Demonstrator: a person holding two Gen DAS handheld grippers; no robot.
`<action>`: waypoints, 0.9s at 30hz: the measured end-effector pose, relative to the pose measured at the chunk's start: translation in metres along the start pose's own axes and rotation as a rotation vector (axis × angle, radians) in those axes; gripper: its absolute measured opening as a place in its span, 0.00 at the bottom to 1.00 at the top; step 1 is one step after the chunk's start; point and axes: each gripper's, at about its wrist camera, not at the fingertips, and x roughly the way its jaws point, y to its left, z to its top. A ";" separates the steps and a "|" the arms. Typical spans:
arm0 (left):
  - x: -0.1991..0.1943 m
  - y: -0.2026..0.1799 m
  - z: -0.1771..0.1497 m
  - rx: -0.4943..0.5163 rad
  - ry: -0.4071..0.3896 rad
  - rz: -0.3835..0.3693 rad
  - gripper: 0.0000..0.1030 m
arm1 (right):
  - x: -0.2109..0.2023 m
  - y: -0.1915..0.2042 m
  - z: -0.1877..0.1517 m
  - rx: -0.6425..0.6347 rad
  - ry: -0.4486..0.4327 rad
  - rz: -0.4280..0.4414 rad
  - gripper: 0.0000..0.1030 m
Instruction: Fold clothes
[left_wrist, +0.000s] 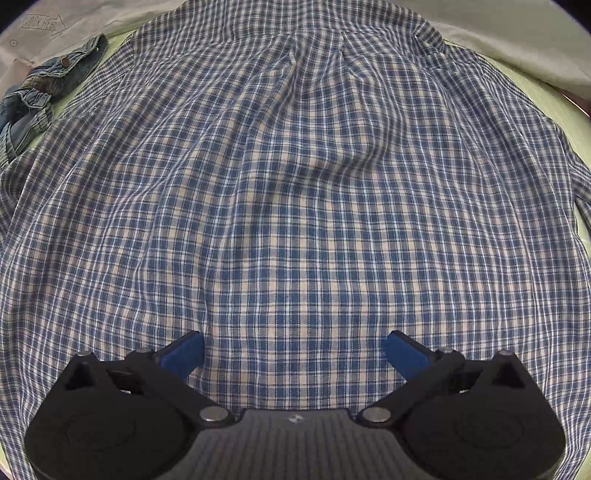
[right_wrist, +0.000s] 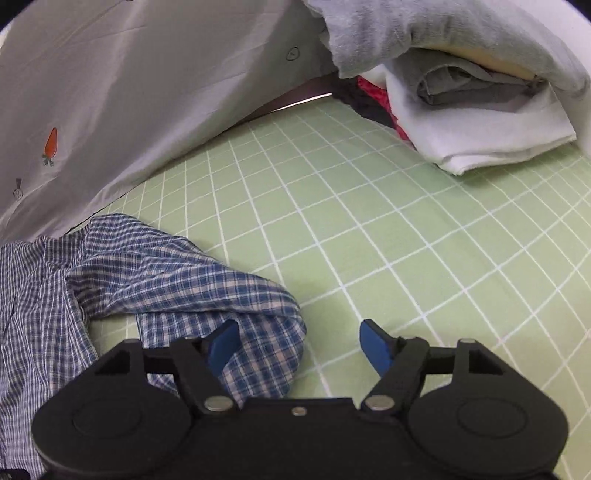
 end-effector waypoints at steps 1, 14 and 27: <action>0.000 0.000 0.000 0.000 -0.001 0.000 1.00 | 0.002 0.001 0.002 -0.029 0.000 0.004 0.70; -0.003 -0.002 0.004 0.003 -0.019 -0.001 1.00 | 0.001 0.018 0.040 -0.273 -0.049 0.047 0.02; -0.011 -0.004 -0.004 -0.003 -0.048 0.000 1.00 | -0.037 0.084 -0.026 -0.478 -0.061 -0.064 0.07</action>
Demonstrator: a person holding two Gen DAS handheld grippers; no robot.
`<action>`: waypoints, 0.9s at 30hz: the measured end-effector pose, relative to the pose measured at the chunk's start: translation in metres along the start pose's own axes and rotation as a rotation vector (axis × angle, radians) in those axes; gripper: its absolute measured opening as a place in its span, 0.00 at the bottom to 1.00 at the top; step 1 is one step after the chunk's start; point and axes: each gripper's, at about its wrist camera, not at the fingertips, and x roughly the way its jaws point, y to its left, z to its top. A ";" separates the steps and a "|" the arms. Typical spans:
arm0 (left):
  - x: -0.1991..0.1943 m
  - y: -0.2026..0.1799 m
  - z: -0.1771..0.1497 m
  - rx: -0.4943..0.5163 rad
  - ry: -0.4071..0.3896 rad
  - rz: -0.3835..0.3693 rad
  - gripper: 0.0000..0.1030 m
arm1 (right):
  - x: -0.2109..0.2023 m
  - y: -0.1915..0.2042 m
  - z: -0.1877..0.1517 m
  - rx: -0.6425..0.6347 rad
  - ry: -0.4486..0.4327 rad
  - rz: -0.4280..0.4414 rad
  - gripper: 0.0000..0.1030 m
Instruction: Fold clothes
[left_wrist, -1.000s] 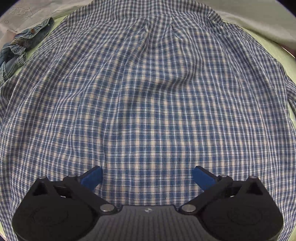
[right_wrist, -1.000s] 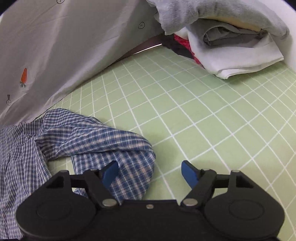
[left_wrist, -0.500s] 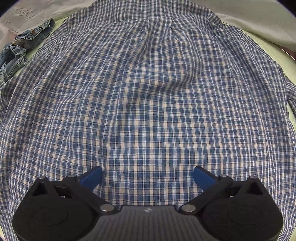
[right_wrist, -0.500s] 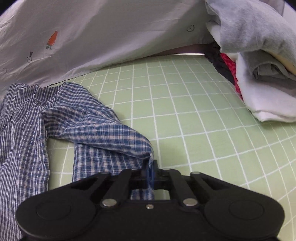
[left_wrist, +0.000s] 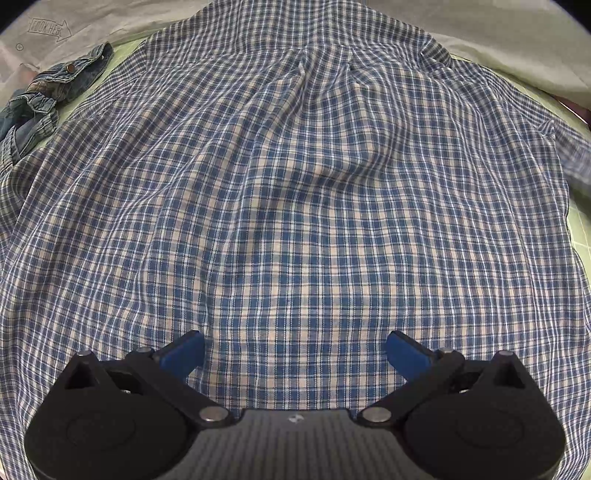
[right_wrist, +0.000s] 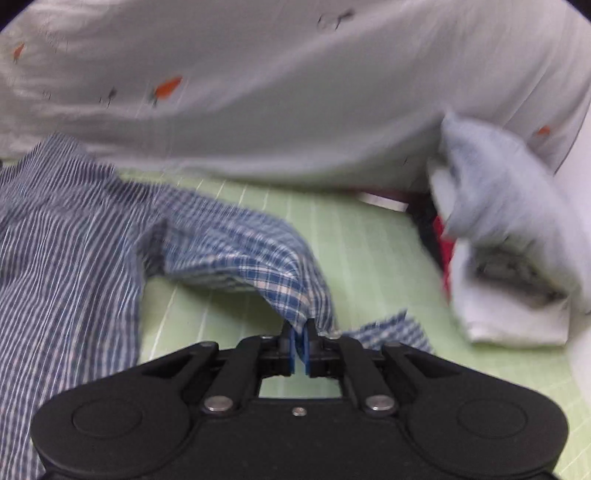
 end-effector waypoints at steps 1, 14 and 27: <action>-0.001 0.000 -0.003 0.001 0.000 0.000 1.00 | 0.005 0.005 -0.010 0.020 0.047 0.028 0.09; 0.000 0.008 0.016 0.029 -0.001 -0.010 1.00 | 0.016 -0.076 0.002 0.473 0.001 -0.083 0.64; -0.006 0.007 0.002 0.015 -0.011 -0.006 1.00 | 0.030 -0.100 0.005 0.722 -0.051 -0.128 0.72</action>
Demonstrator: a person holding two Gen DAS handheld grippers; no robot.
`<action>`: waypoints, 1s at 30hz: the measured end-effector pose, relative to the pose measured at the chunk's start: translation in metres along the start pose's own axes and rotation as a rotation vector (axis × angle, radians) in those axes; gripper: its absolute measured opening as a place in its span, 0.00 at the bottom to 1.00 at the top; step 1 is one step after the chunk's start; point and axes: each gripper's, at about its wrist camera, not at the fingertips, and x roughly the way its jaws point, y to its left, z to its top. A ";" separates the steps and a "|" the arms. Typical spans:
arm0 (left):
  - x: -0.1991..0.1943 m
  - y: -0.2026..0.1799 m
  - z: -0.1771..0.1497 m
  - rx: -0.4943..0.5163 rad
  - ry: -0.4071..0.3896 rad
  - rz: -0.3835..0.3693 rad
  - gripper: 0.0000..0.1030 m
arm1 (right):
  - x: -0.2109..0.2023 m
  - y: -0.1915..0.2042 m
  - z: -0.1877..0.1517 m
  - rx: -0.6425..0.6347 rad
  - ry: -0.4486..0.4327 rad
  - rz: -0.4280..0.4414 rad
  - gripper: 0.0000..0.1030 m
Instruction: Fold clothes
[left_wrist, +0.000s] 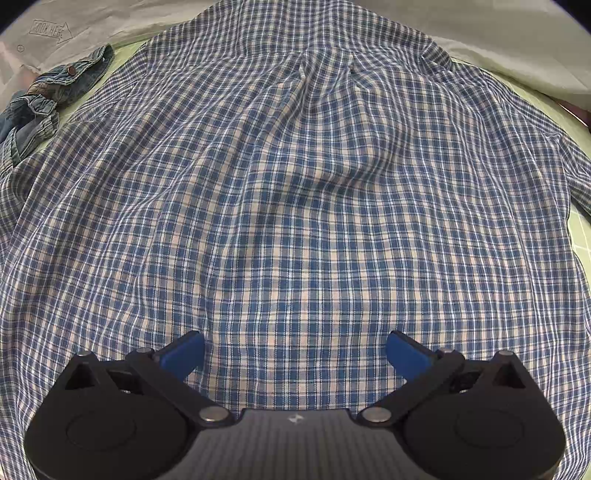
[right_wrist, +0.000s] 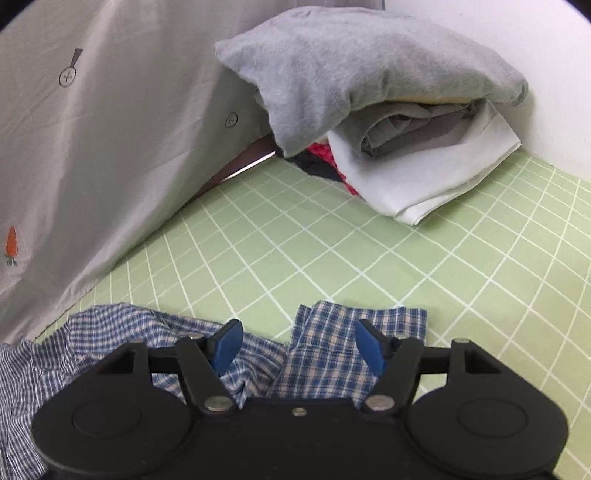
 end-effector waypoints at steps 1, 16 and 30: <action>0.000 0.000 0.002 -0.001 -0.001 0.000 1.00 | 0.003 0.003 0.001 -0.014 0.012 -0.013 0.73; 0.000 -0.008 0.016 -0.006 -0.016 0.002 1.00 | -0.003 0.006 -0.010 -0.286 -0.039 -0.038 0.07; 0.013 -0.011 -0.013 -0.010 -0.038 0.004 1.00 | -0.064 -0.066 -0.067 0.033 0.082 -0.141 0.39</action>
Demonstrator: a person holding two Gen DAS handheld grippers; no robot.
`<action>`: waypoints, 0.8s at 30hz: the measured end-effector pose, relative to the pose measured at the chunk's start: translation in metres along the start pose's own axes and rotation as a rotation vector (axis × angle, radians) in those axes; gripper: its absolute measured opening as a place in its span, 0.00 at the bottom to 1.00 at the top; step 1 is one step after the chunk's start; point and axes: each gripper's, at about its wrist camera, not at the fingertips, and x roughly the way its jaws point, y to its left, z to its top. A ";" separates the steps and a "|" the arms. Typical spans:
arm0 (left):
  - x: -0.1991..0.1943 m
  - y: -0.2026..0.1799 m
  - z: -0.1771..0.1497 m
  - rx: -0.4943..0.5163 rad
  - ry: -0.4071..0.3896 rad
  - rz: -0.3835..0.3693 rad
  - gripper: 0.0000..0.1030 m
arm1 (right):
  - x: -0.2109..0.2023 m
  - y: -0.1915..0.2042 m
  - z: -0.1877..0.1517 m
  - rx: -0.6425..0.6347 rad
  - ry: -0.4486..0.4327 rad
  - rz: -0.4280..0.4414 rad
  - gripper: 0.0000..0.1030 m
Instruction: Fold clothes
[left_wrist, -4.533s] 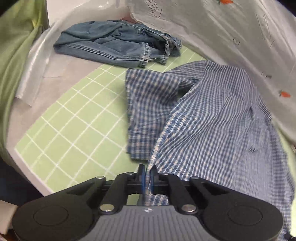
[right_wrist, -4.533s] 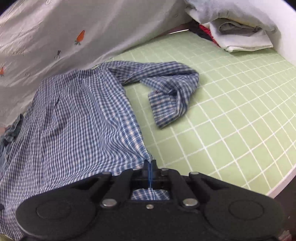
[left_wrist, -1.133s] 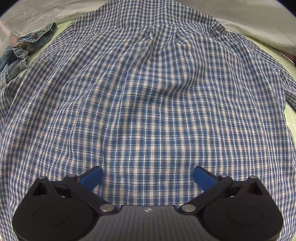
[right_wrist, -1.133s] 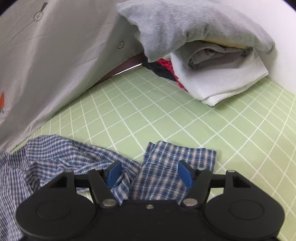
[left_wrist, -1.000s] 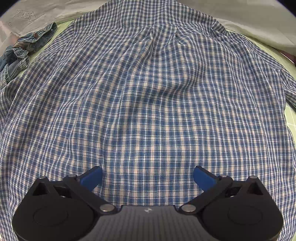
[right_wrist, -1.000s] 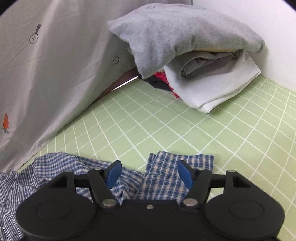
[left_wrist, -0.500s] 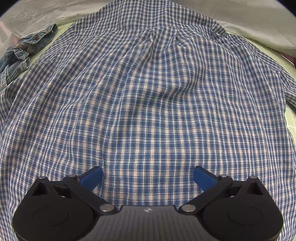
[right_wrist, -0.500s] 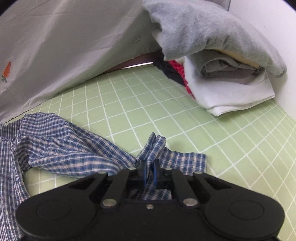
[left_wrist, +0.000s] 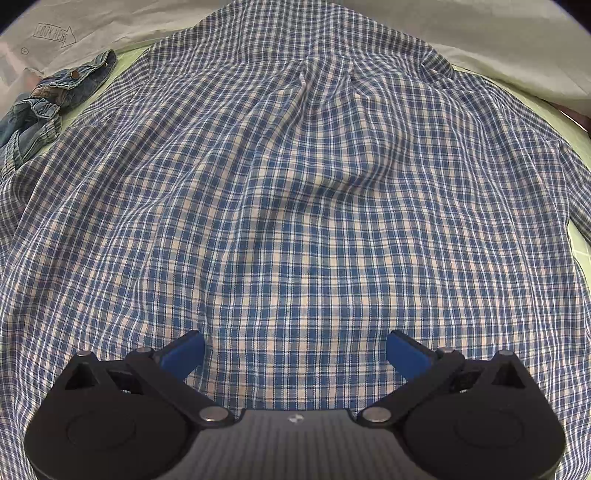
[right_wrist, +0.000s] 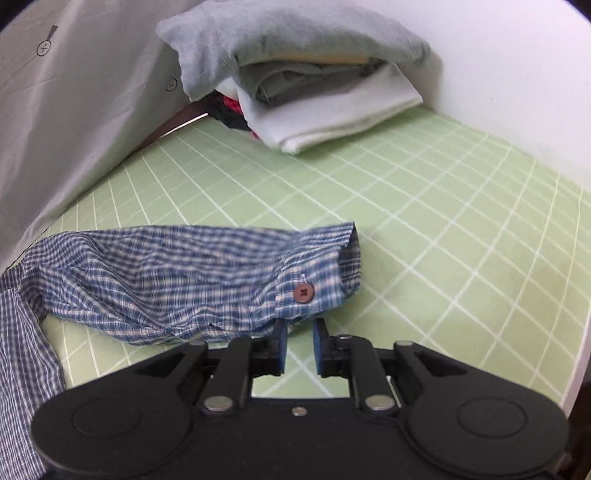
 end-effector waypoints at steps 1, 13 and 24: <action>0.001 0.000 0.001 0.000 -0.002 0.000 1.00 | -0.003 -0.003 -0.001 0.026 -0.009 0.004 0.46; 0.005 -0.002 0.009 -0.029 -0.002 0.011 1.00 | 0.044 -0.015 0.025 0.072 -0.007 -0.019 0.72; 0.018 -0.004 0.010 -0.085 -0.012 0.021 1.00 | 0.061 -0.001 0.029 -0.238 -0.087 -0.094 0.24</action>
